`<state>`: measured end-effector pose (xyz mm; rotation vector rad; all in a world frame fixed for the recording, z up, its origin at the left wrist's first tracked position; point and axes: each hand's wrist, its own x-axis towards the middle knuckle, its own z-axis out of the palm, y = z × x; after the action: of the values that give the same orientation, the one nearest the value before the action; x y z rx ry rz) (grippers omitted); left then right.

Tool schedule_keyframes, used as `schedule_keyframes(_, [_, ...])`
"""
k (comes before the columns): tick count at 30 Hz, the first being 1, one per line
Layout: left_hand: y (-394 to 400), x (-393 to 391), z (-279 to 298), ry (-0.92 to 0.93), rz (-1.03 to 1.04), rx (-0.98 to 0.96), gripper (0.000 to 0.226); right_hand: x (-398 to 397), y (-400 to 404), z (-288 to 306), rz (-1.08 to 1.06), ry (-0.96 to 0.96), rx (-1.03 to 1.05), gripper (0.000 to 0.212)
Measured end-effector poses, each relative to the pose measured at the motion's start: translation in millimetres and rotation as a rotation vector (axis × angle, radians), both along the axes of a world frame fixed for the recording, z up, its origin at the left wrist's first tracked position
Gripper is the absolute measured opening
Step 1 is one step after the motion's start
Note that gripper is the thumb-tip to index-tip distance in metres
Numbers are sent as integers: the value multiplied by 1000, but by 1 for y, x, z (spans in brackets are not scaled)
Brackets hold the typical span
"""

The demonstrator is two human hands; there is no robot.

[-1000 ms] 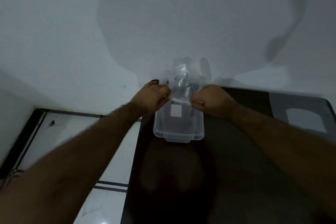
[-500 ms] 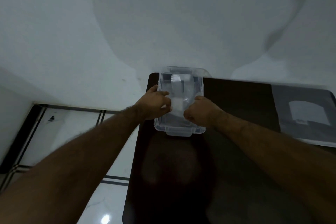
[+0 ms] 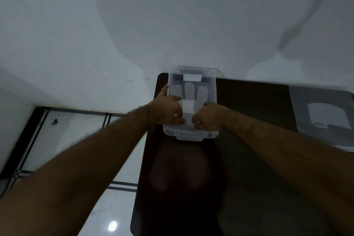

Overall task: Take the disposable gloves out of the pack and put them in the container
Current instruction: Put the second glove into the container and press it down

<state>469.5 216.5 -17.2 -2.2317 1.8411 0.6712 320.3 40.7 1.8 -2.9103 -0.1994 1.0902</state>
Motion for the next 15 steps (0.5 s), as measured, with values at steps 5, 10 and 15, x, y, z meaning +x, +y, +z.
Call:
schedule_keyframes(5, [5, -5, 4, -90, -95, 70, 71, 9, 3, 7, 117, 17, -73, 34])
schedule_keyframes(10, [10, -9, 11, -147, -166, 114, 78, 13, 12, 10, 200, 69, -161, 34])
schedule_keyframes(15, [11, -17, 19, -171, -229, 142, 75, 10, 15, 10, 285, 21, -196, 32])
